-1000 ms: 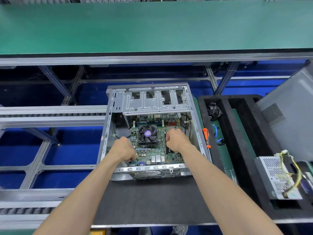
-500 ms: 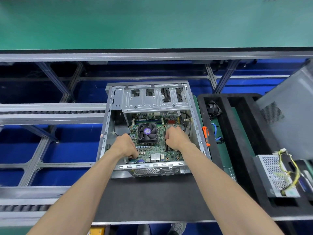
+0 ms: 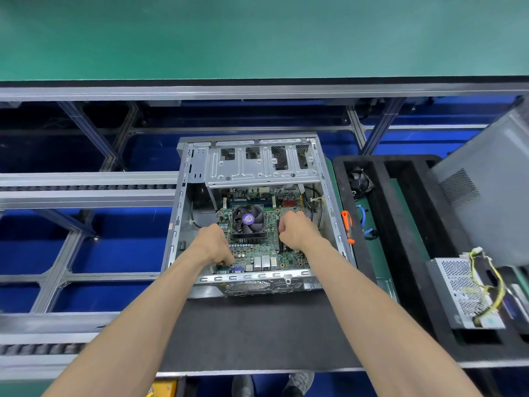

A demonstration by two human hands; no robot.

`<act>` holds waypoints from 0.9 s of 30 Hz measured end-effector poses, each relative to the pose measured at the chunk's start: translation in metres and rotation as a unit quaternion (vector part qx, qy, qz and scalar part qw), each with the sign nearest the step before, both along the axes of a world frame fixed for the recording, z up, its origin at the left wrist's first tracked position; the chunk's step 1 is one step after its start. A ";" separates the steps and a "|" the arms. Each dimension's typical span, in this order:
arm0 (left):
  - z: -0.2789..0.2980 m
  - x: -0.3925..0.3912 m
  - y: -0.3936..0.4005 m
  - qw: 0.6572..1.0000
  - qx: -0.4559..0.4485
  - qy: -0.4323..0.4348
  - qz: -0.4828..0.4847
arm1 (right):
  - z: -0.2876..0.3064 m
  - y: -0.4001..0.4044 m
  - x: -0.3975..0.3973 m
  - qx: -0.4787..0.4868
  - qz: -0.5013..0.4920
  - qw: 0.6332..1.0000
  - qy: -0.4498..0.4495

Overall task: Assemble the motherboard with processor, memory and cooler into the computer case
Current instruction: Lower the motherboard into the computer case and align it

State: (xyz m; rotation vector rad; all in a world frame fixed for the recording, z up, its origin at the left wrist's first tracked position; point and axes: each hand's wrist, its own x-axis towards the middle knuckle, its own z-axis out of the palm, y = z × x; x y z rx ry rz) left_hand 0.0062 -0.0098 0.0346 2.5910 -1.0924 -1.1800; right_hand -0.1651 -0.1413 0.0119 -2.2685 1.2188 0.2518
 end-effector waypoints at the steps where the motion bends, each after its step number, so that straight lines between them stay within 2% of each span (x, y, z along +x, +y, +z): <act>1: 0.000 0.000 0.000 1.000 0.001 -0.003 -0.005 | 0.000 0.000 0.000 0.000 -0.001 1.000 0.000; 9: -0.001 -0.002 -0.002 0.998 0.009 -0.027 -0.051 | 0.001 0.001 0.000 0.001 -0.004 1.000 0.000; 27: -0.002 0.003 0.001 0.999 0.009 -0.008 -0.051 | -0.002 -0.001 -0.001 0.010 -0.008 1.000 -0.005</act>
